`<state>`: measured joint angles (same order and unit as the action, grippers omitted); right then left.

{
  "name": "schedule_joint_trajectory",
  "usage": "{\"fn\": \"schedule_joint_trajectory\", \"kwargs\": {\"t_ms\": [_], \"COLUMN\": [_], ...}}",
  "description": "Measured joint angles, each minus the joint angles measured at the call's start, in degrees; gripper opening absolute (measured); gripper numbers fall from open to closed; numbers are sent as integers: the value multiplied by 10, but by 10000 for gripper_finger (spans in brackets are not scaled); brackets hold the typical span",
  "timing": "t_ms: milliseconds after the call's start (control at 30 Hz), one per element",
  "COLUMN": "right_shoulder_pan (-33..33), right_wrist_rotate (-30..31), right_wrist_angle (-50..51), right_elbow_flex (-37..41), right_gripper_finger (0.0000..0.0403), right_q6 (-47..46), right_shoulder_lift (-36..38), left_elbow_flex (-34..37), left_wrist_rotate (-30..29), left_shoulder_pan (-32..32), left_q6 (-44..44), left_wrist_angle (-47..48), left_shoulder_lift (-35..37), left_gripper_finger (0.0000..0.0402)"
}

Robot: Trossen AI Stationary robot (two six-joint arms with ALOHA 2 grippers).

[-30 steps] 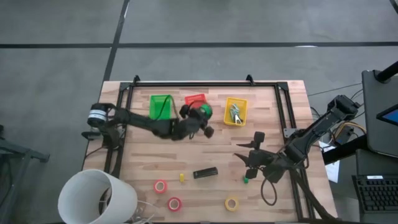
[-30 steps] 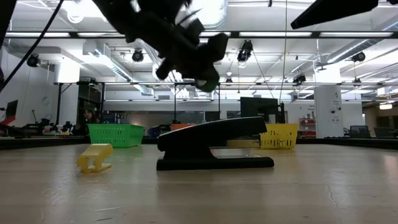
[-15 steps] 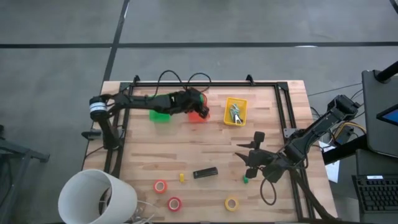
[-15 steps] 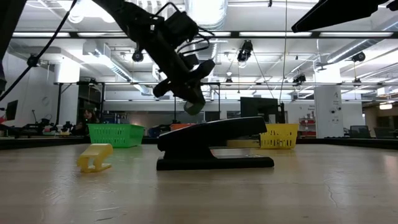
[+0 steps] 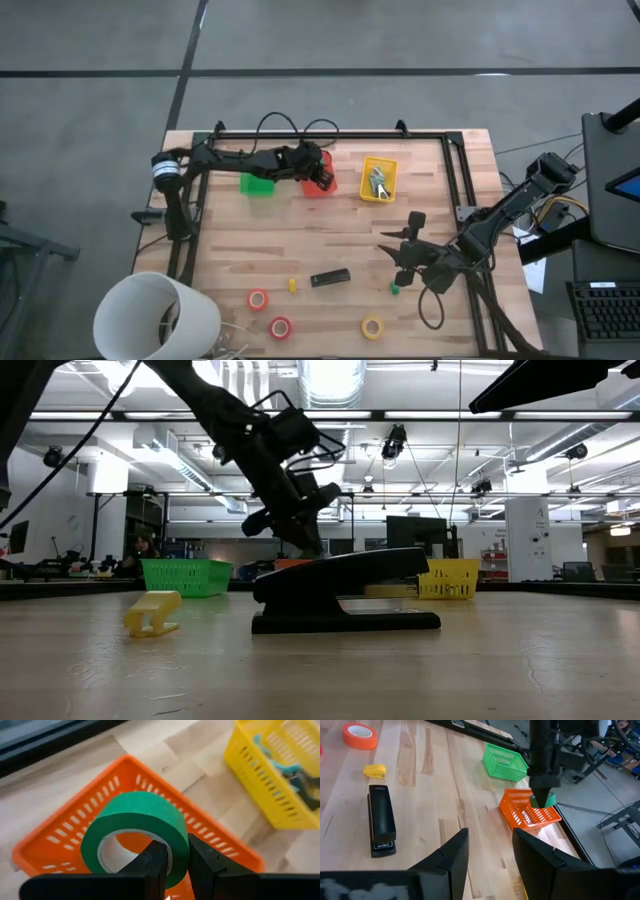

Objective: Pick and place Stapler, Stapler remover, tape
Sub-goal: Put the green tape into the orange bin

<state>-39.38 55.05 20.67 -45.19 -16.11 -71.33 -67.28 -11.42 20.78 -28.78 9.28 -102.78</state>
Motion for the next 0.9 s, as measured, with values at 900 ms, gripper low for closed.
{"fn": "schedule_joint_trajectory", "kwargs": {"t_ms": [900], "right_shoulder_pan": [0], "right_wrist_rotate": [1], "right_wrist_angle": [0], "right_elbow_flex": [3], "right_gripper_finger": [135], "right_q6": [0], "right_shoulder_lift": [0], "left_elbow_flex": [0], "left_wrist_rotate": [35], "left_shoulder_pan": [9], "left_q6": [-12], "left_wrist_angle": [4], "left_shoulder_lift": [-37], "left_gripper_finger": [60]}}
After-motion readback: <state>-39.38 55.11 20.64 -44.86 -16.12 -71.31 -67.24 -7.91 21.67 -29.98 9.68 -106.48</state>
